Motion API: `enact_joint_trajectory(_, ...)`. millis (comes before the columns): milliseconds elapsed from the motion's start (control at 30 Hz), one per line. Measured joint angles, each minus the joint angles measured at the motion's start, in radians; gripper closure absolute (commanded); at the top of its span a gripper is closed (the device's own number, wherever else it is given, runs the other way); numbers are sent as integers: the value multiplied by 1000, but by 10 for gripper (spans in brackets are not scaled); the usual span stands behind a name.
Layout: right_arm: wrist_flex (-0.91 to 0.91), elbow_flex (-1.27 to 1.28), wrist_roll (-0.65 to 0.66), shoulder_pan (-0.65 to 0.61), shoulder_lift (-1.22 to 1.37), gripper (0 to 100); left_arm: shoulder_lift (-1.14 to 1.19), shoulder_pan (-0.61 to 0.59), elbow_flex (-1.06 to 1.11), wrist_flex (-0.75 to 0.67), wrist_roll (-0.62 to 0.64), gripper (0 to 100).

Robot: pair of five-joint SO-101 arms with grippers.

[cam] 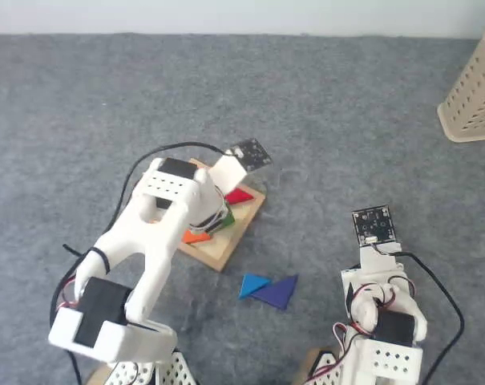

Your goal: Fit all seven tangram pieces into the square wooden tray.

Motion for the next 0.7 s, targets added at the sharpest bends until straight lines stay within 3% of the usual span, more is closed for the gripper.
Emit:
enact_joint_trajectory(400,0,0,0,0,0,992,0,-6,-6,0,14,892)
enact_joint_trajectory(567,0,0,0,0,0,992,0,-6,-6,-57,127,890)
enact_joint_trajectory(700,0,0,0,0,0,992,-26,-6,21,-189,284,888)
